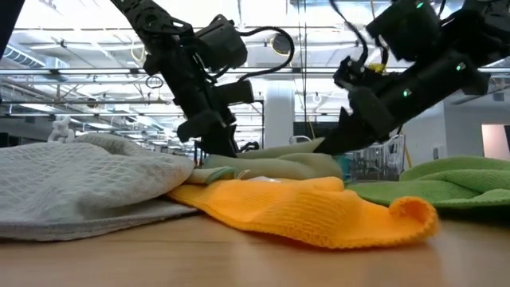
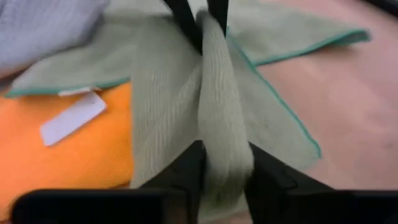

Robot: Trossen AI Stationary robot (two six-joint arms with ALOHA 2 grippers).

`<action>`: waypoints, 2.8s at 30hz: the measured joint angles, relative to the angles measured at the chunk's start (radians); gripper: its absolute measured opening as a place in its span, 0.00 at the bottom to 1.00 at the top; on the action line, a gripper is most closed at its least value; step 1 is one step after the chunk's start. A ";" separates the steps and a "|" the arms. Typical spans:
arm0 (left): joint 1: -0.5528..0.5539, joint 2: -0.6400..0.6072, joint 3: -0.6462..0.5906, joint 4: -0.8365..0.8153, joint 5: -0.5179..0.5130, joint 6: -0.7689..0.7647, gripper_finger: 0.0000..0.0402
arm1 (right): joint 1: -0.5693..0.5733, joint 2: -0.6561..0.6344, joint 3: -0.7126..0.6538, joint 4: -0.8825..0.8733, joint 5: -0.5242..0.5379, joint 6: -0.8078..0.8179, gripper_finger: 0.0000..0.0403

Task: Fold microfiber towels
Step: Fold the right light green microfiber towel, then put the right light green microfiber towel into the transparent bin

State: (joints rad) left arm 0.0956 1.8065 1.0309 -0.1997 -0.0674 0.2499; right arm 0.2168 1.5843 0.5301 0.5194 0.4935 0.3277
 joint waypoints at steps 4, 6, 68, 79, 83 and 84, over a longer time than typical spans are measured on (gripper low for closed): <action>0.002 0.000 0.000 0.007 -0.014 -0.001 0.27 | 0.026 -0.030 0.000 -0.003 0.083 -0.025 0.38; 0.002 0.000 0.000 0.008 -0.025 -0.006 0.29 | 0.039 -0.040 0.000 0.020 0.107 -0.067 0.42; -0.182 0.027 0.000 0.086 -0.256 -0.007 0.62 | -0.169 0.387 0.003 0.477 -0.182 -0.042 0.00; -0.130 0.040 0.000 0.067 -0.270 -0.024 0.48 | -0.169 0.388 0.003 0.482 -0.184 -0.007 0.00; -0.122 0.040 -0.001 0.064 -0.274 -0.022 0.33 | -0.169 0.388 0.003 0.483 -0.191 0.002 0.00; -0.122 0.040 -0.001 0.064 -0.274 -0.011 0.28 | -0.169 0.388 0.003 0.485 -0.199 0.002 0.00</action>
State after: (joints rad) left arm -0.0269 1.8465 1.0298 -0.1352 -0.3418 0.2385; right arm 0.0473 1.9721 0.5327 1.0045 0.2941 0.3298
